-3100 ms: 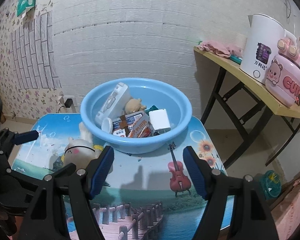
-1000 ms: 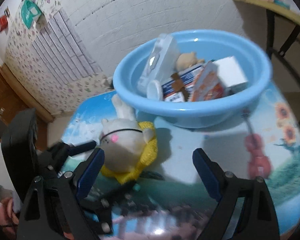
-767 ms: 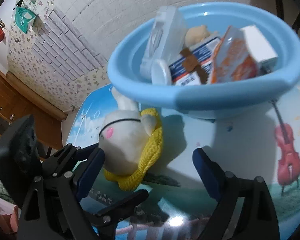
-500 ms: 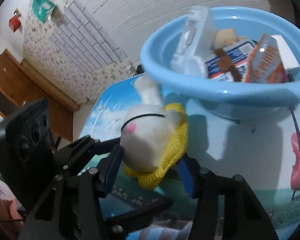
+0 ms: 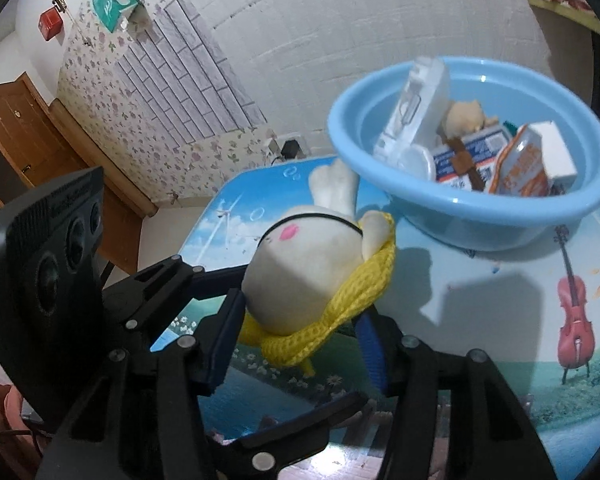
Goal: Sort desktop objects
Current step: 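Grasp the white rabbit plush on its yellow mat with the right gripper, then carry the rabbit plush over the blue basin and release it inside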
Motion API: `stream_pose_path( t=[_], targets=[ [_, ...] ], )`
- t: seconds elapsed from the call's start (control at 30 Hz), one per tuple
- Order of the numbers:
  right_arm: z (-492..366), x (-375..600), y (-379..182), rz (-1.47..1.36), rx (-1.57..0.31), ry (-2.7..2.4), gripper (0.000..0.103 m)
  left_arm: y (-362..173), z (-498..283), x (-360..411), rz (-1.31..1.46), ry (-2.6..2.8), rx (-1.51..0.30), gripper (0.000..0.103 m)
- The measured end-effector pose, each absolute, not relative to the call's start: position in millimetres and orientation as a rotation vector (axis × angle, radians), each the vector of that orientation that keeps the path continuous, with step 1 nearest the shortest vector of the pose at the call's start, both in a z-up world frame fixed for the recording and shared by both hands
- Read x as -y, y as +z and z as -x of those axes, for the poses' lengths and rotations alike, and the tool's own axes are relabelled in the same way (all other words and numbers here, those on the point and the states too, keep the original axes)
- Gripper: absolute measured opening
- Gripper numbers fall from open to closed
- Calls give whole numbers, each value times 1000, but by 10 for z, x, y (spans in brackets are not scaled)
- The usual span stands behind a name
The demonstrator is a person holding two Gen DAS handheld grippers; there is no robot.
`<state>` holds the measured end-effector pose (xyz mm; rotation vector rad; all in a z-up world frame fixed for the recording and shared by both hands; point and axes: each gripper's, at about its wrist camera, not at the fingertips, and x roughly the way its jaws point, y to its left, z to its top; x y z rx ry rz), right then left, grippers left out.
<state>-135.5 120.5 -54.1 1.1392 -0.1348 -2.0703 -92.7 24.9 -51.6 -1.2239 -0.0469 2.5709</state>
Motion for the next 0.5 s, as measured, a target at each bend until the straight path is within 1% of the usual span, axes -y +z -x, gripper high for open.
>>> stream_pose_path(
  t=[0.33, 0.5],
  targets=[
    [1264, -1425, -355, -1084, 170, -2112, 55, -329, 822, -405, 1180, 2584, 1, 103],
    [1201, -1481, -275, -1033, 155, -2143, 55, -258, 779, -497, 1148, 2597, -20, 103]
  ],
)
